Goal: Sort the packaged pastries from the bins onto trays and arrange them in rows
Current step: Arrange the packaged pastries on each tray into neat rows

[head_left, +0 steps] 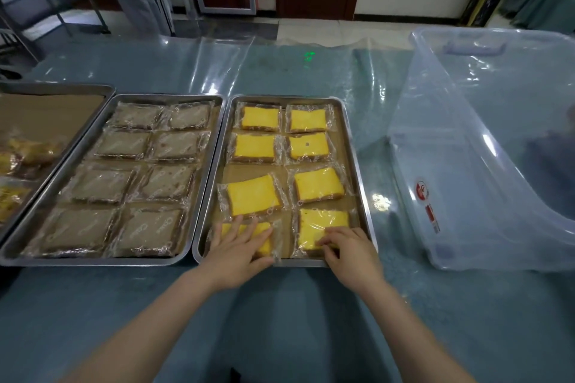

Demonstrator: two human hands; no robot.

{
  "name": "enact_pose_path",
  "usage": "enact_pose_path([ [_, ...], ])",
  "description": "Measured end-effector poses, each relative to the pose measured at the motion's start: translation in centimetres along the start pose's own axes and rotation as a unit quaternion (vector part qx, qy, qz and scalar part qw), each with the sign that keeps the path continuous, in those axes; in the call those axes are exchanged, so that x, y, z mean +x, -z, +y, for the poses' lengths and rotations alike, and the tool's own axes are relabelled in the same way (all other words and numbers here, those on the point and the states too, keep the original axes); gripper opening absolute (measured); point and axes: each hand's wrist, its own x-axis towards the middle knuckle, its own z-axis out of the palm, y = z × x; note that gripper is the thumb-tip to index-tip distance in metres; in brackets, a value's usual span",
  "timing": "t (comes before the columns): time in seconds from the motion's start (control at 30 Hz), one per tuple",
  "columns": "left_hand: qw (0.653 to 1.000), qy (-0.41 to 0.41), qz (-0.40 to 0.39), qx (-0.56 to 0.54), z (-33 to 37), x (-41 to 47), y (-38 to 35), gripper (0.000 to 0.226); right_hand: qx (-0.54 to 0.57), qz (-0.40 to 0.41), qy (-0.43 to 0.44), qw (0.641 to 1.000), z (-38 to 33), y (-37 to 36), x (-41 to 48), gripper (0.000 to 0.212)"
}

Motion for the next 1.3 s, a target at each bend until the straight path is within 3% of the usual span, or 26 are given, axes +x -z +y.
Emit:
enact_pose_path([
  [0.1,0.999,0.019,-0.036,-0.01,-0.4,1.4,0.4,0.06,-0.004,-0.013,0.0,1.0,0.1,0.0,0.1,0.021],
  [0.23,0.999,0.024,-0.02,-0.031,-0.5,2.7,0.3,0.062,-0.002,-0.032,-0.015,0.999,-0.3,0.2,1.0,0.02],
  [0.33,0.998,0.024,0.04,-0.045,-0.7,3.1,0.0,0.063,0.017,-0.026,-0.028,0.999,-0.6,0.4,1.9,0.021],
  [0.47,0.981,0.044,0.177,-0.067,-0.9,3.6,0.3,0.056,0.045,0.067,-0.016,0.997,-0.8,0.6,3.6,0.028],
  [0.53,0.976,0.051,0.197,-0.076,-0.8,4.5,0.9,0.055,0.041,0.081,0.01,0.996,-0.9,0.5,4.8,0.031],
  [0.8,0.993,0.084,0.081,0.002,-0.5,8.9,2.2,0.069,-0.083,-0.065,0.01,0.994,-1.1,-1.3,9.8,0.059],
  [1.03,0.995,0.052,0.083,0.034,-2.2,9.0,1.9,0.069,-0.135,-0.049,-0.001,0.99,-1.2,-3.0,9.6,0.061],
  [1.3,0.988,0.08,0.113,0.063,-1.9,6.7,0.2,0.073,-0.152,-0.035,-0.004,0.988,-1.2,-2.2,7.6,0.068],
])
